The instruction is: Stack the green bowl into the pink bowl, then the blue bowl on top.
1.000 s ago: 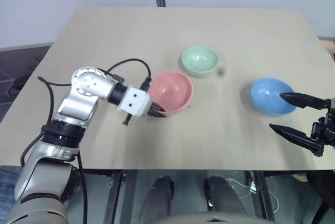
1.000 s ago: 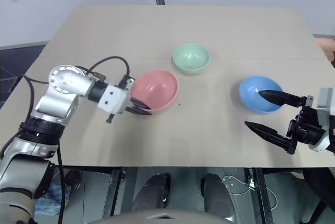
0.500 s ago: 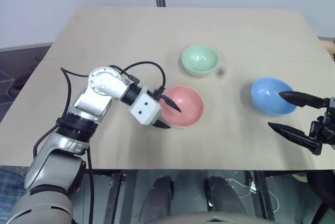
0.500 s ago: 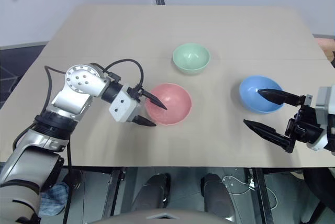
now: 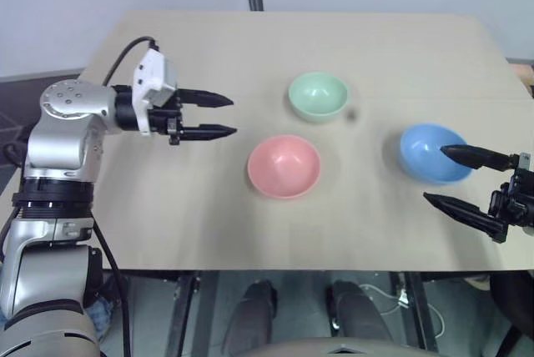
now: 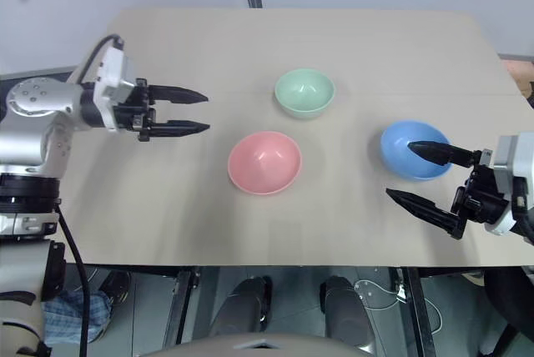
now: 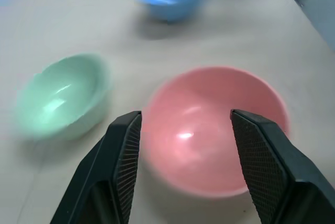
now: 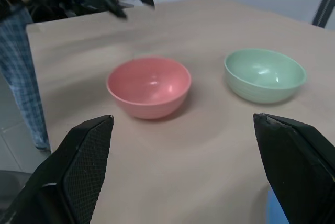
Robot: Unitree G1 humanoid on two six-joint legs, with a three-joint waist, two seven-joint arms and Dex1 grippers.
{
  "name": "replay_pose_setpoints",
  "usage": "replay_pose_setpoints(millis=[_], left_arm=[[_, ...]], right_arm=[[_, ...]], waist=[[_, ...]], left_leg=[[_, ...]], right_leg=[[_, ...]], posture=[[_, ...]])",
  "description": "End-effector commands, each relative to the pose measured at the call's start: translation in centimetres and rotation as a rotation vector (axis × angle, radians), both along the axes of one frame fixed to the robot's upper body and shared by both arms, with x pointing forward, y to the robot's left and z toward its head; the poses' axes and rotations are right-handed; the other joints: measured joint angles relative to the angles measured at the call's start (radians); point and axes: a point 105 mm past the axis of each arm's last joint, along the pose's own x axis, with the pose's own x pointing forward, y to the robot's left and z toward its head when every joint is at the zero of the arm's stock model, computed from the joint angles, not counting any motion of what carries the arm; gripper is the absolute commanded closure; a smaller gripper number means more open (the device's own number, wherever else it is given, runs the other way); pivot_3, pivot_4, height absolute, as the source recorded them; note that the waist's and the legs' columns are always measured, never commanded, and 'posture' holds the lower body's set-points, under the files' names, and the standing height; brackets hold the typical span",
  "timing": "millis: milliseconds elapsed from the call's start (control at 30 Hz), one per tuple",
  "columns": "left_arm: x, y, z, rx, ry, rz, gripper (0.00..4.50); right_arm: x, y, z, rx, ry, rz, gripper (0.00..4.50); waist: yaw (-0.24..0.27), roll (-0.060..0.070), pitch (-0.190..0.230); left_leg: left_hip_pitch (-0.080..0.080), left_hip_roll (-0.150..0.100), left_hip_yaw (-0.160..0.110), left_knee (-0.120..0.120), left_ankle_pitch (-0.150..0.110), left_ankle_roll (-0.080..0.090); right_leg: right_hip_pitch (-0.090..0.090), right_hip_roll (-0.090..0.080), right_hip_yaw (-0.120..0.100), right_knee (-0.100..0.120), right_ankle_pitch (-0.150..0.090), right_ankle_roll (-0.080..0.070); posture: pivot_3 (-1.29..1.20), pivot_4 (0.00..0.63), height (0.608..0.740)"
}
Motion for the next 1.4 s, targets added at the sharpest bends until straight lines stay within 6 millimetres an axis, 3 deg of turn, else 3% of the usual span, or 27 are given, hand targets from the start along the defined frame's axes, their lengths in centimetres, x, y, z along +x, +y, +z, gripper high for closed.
replay_pose_setpoints(millis=[33,167,267,467,633,833,1000,1167,1400], left_arm=[[-0.9,4.0,1.9,-0.158,0.006,0.164,1.65],[-2.0,6.0,2.1,-0.215,0.017,0.246,1.65],[-2.3,7.5,2.1,-0.235,0.004,0.32,1.65],[-3.1,8.9,1.3,-0.223,0.005,0.373,1.65],[-3.5,8.7,0.7,-0.221,0.013,0.372,1.65],[-3.6,8.6,0.4,-0.218,0.017,0.373,1.65],[-3.6,8.7,0.4,-0.222,0.02,0.38,1.65],[-3.2,9.4,0.6,-0.217,0.017,0.397,1.65],[-3.1,9.5,0.7,-0.213,0.019,0.394,1.61]], right_arm=[[0.8,-0.1,0.5,-0.039,-0.02,-0.009,0.0],[4.4,-1.2,0.1,-0.132,0.024,-0.148,0.0],[6.9,-0.3,0.8,-0.185,-0.009,-0.154,0.0],[11.3,4.0,1.0,-0.323,-0.069,-0.065,0.0],[14.8,9.4,0.8,-0.414,-0.09,0.011,0.0],[18.6,13.4,0.8,-0.52,-0.127,-0.011,0.0],[20.4,15.7,0.0,-0.598,-0.125,-0.025,0.0],[21.8,16.8,-1.4,-0.73,-0.162,-0.022,0.0],[21.8,17.7,-2.1,-0.789,-0.182,0.026,2.74]], waist=[[-0.002,0.0,0.0],[-0.003,0.0,0.0],[-0.003,0.001,0.001],[-0.003,0.001,0.001],[-0.004,0.001,0.001],[-0.006,0.001,0.001],[-0.013,0.001,0.001],[-0.029,0.001,0.001],[-0.053,0.001,0.001]], left_leg=[[0.0,0.0,0.0,0.0,0.0,0.0],[0.0,0.0,0.0,0.0,0.0,0.0],[0.001,0.001,0.0,0.0,0.0,0.0],[0.0,0.001,0.001,-0.001,0.0,0.0],[-0.004,0.001,0.001,-0.002,0.0,0.0],[-0.007,0.0,0.0,-0.002,0.0,-0.001],[-0.018,0.0,-0.001,0.001,0.003,-0.005],[-0.019,-0.001,0.0,0.0,0.003,-0.005],[-0.019,-0.001,0.0,0.0,0.003,-0.006]], right_leg=[[0.0,0.0,0.0,0.0,0.0,0.0],[-0.001,0.0,0.0,0.0,0.0,0.0],[-0.001,0.0,0.0,0.0,0.0,0.0],[-0.002,0.0,0.0,0.0,0.0,0.0],[-0.006,-0.001,0.0,0.0,0.0,0.0],[-0.01,-0.002,-0.001,0.001,0.0,-0.001],[-0.022,-0.001,-0.002,0.004,0.001,-0.002],[-0.023,-0.002,-0.001,0.004,0.001,-0.002],[-0.025,-0.002,-0.001,0.008,0.001,-0.002]], posture=[[0.0,0.15,0.74],[0.0,0.15,0.74],[0.0,0.15,0.74],[0.0,0.15,0.74],[0.0,0.15,0.74],[0.0,0.15,0.74],[0.0,0.15,0.74],[0.0,0.15,0.74],[0.0,0.15,0.74]])
